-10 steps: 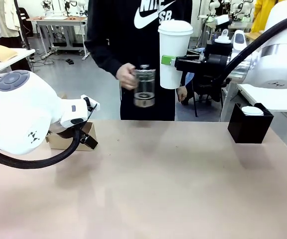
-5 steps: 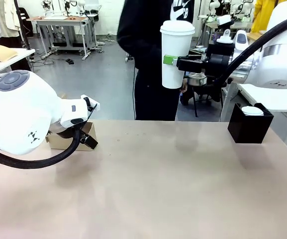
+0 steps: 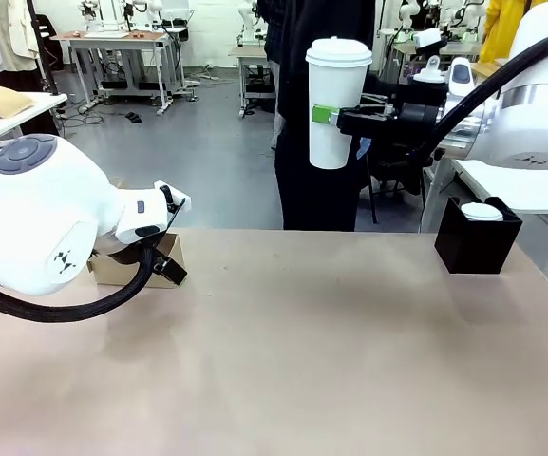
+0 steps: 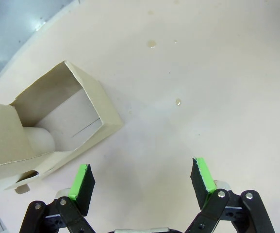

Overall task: Pour a drink into a cup and package it in a carrier.
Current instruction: Position the Cup Carrier in the center of the table.

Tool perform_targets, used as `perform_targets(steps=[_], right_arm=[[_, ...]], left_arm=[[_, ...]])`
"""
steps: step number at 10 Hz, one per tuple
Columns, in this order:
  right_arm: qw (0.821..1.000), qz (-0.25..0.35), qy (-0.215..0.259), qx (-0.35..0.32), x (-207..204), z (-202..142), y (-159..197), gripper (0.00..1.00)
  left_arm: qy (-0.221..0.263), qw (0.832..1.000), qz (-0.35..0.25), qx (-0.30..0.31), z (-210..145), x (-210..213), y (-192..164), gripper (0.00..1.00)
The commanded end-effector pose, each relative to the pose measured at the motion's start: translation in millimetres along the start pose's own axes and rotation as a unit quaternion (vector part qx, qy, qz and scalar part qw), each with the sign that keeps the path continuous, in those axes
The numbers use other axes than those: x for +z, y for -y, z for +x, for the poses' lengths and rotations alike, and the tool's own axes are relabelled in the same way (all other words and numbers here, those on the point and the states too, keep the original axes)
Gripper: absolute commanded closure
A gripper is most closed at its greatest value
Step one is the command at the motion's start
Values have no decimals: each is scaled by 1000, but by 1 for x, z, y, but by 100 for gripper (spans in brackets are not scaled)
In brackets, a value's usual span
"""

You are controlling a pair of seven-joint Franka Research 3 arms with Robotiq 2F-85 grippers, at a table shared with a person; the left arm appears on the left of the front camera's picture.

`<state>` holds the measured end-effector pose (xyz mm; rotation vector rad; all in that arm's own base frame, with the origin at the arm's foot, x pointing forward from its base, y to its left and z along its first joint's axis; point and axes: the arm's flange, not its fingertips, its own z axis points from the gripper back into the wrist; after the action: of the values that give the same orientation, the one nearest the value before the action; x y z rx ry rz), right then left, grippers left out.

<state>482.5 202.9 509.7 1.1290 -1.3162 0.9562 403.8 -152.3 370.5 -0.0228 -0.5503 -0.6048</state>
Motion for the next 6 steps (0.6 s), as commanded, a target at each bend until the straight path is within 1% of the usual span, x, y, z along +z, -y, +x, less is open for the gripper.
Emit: perform_targets(steps=[1, 3, 4, 5, 6], right_arm=[[1000, -1, 8, 10, 0, 4, -2, 19], [1000, -1, 8, 10, 0, 4, -2, 19], [1000, -1, 8, 10, 0, 4, -2, 19], [1000, -1, 8, 10, 0, 4, -2, 19], [1000, -1, 8, 10, 0, 4, -2, 19]], left_arm=[[5, 1000, -7, 7, 17, 15, -4, 0], [-9, 999, -1, 48, 33, 69, -10, 0], [-35, 996, 9, 81, 49, 99, -17, 0], [-44, 993, 19, 108, 60, 121, -28, 0], [-48, 991, 20, 122, 72, 138, -35, 0]])
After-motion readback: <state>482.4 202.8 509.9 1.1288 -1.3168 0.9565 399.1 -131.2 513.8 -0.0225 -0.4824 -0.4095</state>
